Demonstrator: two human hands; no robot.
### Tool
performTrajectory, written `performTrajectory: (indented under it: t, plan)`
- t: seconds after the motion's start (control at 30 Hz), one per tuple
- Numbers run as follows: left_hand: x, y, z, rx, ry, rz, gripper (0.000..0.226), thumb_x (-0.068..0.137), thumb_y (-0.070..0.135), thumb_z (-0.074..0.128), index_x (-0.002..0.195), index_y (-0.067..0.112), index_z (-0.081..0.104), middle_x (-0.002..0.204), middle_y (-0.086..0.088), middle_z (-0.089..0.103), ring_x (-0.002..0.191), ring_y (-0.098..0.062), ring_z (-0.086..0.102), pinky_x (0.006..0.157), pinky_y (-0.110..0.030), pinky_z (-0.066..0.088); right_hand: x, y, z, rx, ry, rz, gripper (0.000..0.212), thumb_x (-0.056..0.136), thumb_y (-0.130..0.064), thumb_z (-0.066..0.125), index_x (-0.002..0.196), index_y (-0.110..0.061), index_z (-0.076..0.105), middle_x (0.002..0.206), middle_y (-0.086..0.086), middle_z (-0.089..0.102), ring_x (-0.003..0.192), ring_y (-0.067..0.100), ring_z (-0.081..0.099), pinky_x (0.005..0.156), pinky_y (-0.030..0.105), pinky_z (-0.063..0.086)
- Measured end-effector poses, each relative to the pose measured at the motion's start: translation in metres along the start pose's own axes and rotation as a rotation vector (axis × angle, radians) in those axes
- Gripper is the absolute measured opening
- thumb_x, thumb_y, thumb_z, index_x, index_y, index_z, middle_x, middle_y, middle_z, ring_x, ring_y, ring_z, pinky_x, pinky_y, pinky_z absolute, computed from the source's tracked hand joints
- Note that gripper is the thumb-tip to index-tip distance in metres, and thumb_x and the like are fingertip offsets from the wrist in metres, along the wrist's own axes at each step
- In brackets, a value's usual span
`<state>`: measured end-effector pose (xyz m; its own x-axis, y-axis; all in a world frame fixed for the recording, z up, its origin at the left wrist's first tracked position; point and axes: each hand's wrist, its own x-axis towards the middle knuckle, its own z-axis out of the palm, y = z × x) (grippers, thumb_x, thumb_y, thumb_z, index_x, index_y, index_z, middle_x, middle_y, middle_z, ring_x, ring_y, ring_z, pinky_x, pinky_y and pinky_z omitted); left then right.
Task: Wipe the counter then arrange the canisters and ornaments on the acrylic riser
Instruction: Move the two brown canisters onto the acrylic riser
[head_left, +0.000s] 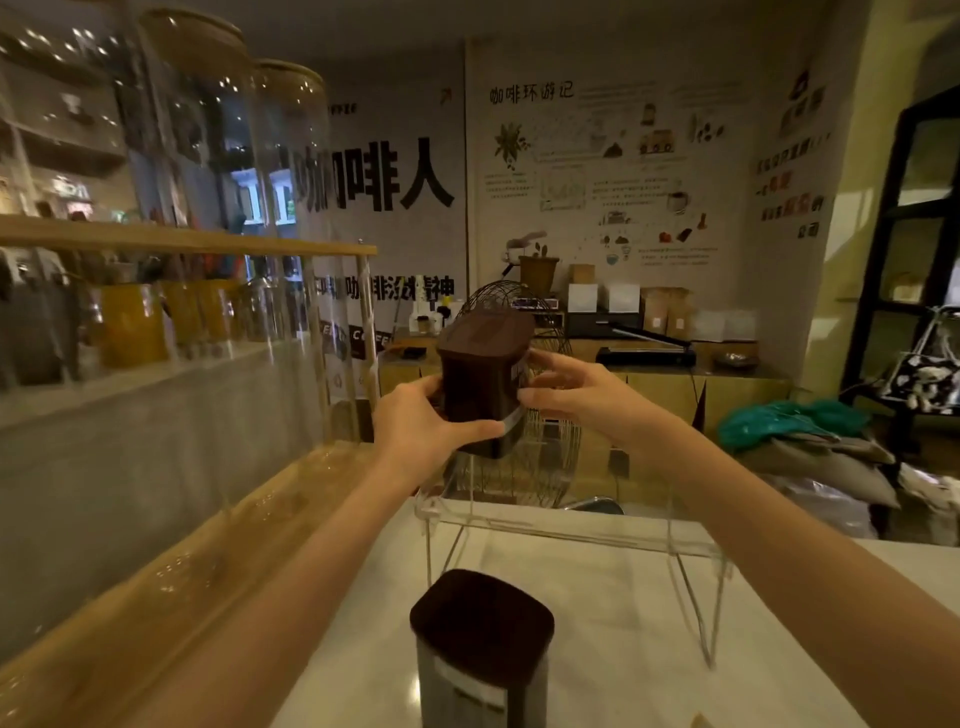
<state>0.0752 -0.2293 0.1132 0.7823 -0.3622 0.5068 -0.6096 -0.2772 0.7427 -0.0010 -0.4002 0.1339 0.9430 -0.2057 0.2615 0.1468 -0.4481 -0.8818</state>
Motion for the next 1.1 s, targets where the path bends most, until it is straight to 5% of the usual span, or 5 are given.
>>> performTrajectory:
  t: [0.27,0.5,0.67,0.8,1.1]
  plan:
    - [0.032,-0.04,0.043,0.009,-0.02,-0.062,0.059,0.057,0.031,0.083,0.109,0.01,0.062,0.107,-0.008,0.071,0.096,-0.018,0.064,0.076,-0.026,0.051,0.053,0.052,0.011,0.082,0.013,0.18,0.066,0.075,-0.014,0.07,0.132,-0.008,0.038,0.126,0.01,0.057,0.114,0.022,0.056,0.103,0.04,0.044]
    - [0.051,-0.064,0.059,0.122,-0.037,-0.062,0.062,0.056,0.036,0.083,0.109,0.011,0.063,0.107,-0.009,0.071,0.098,-0.019,0.064,0.074,-0.026,0.049,0.068,0.078,0.023,0.097,0.019,0.205,0.072,0.073,-0.015,0.071,0.136,-0.009,0.035,0.136,0.01,0.05,0.122,0.024,0.049,0.107,0.043,0.039]
    - [0.057,-0.067,0.062,0.154,-0.058,-0.056,0.063,0.058,0.037,0.082,0.111,0.009,0.061,0.11,-0.01,0.069,0.101,-0.021,0.063,0.079,-0.03,0.051,0.066,0.077,0.028,0.037,0.003,0.174,0.063,0.075,-0.016,0.068,0.133,-0.015,0.044,0.132,0.007,0.055,0.122,0.024,0.05,0.109,0.047,0.036]
    - [0.057,-0.068,0.062,0.164,-0.065,-0.05,0.065,0.06,0.038,0.08,0.114,0.009,0.059,0.113,-0.01,0.068,0.103,-0.022,0.062,0.081,-0.031,0.051,0.061,0.076,0.031,0.059,-0.003,0.184,0.067,0.08,-0.013,0.065,0.138,-0.018,0.033,0.132,0.008,0.054,0.121,0.023,0.048,0.105,0.039,0.037]
    - [0.051,-0.063,0.056,0.284,-0.058,-0.036,0.069,0.058,0.051,0.077,0.109,0.01,0.059,0.107,-0.009,0.07,0.096,-0.022,0.065,0.074,-0.035,0.055,0.057,0.079,0.032,-0.003,0.045,0.226,0.07,0.072,-0.018,0.073,0.132,-0.007,0.037,0.132,0.011,0.051,0.119,0.024,0.051,0.103,0.038,0.042]
